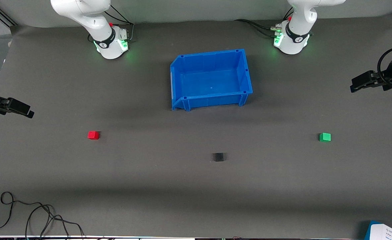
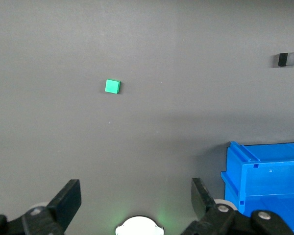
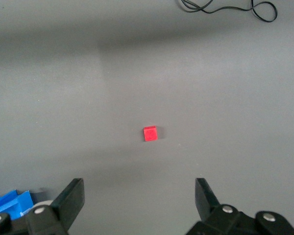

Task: Attach green and red cubes to black cube
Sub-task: 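Move the right gripper toward the red cube while the left gripper starts moving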

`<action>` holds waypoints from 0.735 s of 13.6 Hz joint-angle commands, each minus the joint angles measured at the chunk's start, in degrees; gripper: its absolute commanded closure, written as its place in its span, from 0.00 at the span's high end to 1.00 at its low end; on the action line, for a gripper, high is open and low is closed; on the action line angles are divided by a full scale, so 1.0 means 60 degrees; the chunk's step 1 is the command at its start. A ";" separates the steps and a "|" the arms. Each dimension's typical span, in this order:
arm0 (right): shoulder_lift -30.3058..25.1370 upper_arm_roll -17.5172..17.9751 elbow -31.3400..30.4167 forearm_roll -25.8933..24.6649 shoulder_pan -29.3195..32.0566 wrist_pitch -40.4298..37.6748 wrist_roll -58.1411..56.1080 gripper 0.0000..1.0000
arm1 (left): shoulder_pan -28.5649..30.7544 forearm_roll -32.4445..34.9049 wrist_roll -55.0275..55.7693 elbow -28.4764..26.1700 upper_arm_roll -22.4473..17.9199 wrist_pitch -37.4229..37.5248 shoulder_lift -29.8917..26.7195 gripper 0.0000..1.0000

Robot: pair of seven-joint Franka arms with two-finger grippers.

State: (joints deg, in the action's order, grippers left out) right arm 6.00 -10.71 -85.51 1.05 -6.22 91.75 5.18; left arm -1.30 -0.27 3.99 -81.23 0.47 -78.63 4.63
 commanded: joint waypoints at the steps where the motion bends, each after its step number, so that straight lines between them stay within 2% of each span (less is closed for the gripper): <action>1: 0.0098 -0.0030 0.0276 0.0060 0.0040 -0.0261 -0.0161 1.00 | -0.0018 0.0000 -0.0182 -0.0011 -0.0064 0.0010 -0.0069 1.00; 6: 0.0112 -0.0001 0.0101 0.0060 -0.0106 -0.0247 -0.0029 1.00 | -0.0017 0.0000 -0.0182 -0.0011 -0.0064 0.0010 -0.0069 1.00; 10: 0.0536 0.0042 -0.0192 0.0075 -0.0151 0.0103 -0.0175 1.00 | -0.0017 0.0000 -0.0182 -0.0011 -0.0064 0.0010 -0.0069 1.00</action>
State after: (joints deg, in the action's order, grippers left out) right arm 7.63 -10.37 -86.40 1.05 -6.67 91.20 5.18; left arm -1.28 -0.26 3.98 -81.23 0.41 -78.63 4.64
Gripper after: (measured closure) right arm 0.000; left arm 0.000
